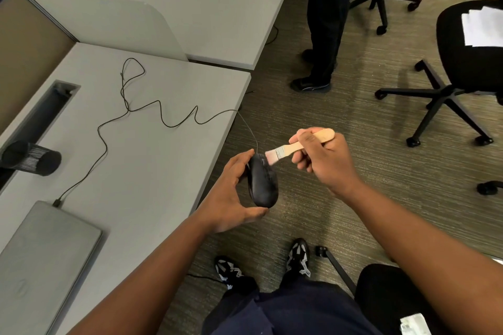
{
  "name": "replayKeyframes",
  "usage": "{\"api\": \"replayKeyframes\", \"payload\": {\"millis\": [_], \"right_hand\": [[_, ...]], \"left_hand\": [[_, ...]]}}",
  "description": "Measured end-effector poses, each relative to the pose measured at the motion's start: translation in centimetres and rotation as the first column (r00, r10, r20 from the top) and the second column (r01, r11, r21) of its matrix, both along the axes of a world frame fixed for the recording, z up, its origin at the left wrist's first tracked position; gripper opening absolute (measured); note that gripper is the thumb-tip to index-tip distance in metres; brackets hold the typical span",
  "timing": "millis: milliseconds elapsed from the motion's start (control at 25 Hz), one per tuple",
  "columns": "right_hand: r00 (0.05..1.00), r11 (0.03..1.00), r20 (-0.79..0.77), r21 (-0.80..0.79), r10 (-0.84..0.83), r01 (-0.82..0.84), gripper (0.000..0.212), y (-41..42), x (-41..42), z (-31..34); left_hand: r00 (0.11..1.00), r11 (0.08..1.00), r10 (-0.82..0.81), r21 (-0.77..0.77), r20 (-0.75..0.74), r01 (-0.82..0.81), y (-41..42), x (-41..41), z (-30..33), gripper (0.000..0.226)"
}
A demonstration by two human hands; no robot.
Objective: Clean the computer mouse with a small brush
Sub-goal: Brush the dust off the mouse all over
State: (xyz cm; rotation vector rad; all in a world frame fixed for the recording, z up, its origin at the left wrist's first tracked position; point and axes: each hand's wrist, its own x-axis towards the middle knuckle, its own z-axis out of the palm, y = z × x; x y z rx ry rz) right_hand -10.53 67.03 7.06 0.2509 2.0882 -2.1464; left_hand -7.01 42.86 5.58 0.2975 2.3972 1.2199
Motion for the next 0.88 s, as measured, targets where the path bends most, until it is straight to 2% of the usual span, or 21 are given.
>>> {"api": "replayKeyframes", "payload": {"millis": [200, 440, 680, 800, 880], "right_hand": [[0.997, 0.998, 0.054, 0.001, 0.062, -0.063, 0.032, -0.1, -0.3, 0.5], [0.999, 0.995, 0.040, 0.097, -0.033, 0.029, 0.028, -1.0, -0.2, 0.0], [0.998, 0.988, -0.012, 0.146, -0.058, 0.059, 0.020, -1.2, 0.1, -0.7], [0.997, 0.991, -0.073, 0.123, -0.034, 0.043, 0.007, -0.7, 0.1, -0.8], [0.996, 0.998, -0.079, 0.053, 0.038, -0.034, 0.008, -0.2, 0.0, -0.4]], "left_hand": [[1.000, 1.000, 0.006, 0.001, -0.003, -0.006, 0.2, 0.2, 0.1, 0.126], [1.000, 1.000, -0.008, 0.004, 0.006, 0.008, 0.3, 0.7, 0.3, 0.126], [0.999, 0.999, -0.043, 0.011, 0.004, 0.043, 0.6, 1.2, 0.1, 0.126], [0.999, 0.999, -0.037, 0.016, -0.001, 0.037, 0.6, 1.3, 0.1, 0.126], [0.999, 0.999, -0.032, 0.018, -0.006, 0.032, 0.5, 1.3, 0.0, 0.126]]}}
